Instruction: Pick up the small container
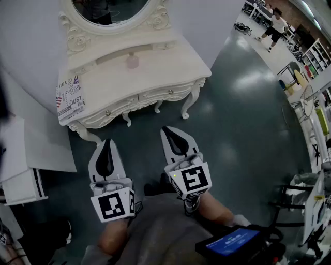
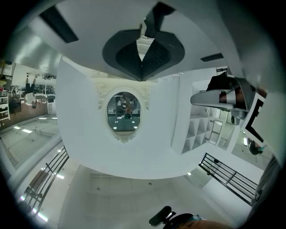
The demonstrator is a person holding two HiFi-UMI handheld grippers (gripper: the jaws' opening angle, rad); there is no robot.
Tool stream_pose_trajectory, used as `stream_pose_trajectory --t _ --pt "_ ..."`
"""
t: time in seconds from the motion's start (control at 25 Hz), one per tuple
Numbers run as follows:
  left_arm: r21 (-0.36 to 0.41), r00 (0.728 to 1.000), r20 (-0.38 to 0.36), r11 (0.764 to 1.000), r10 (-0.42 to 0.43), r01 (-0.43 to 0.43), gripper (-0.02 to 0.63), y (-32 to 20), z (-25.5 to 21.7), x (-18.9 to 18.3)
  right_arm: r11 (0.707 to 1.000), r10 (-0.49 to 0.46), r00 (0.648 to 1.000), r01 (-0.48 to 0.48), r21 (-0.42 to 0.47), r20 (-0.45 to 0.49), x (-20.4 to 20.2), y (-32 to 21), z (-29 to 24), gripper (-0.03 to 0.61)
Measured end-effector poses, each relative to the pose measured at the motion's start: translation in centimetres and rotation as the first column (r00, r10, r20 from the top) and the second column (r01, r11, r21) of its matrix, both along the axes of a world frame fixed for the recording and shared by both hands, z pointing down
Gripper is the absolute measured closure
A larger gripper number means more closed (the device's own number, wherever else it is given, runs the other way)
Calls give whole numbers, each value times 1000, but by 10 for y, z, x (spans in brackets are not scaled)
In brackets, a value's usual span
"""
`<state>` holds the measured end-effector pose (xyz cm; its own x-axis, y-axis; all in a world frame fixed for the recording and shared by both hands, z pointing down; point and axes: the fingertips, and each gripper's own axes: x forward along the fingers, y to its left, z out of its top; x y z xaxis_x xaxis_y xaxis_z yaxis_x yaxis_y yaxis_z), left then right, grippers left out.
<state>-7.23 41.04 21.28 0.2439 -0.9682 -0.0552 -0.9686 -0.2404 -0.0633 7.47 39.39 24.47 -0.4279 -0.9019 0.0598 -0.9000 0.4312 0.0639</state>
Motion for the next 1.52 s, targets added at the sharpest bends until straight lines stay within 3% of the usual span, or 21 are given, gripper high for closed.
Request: stream_pose_trajectory --t 0.4,0.84,1.08,1.52 --pt "-18 1000 7 1000 -4 4 601 -18 -1 34 999 -41 998 42 -8 55 28 -19 -6 565" --pt "-31 997 -6 997 -71 71 601 -37 -4 76 993 -119 992 120 -25 39 65 -55 -12 565" --pt "-32 993 2 992 -118 118 600 -57 -7 70 986 -164 986 165 -24 36 59 -79 -12 565" --pt "-56 992 8 990 -126 126 600 -129 5 36 986 -160 987 161 -43 35 28 -154 0 565"
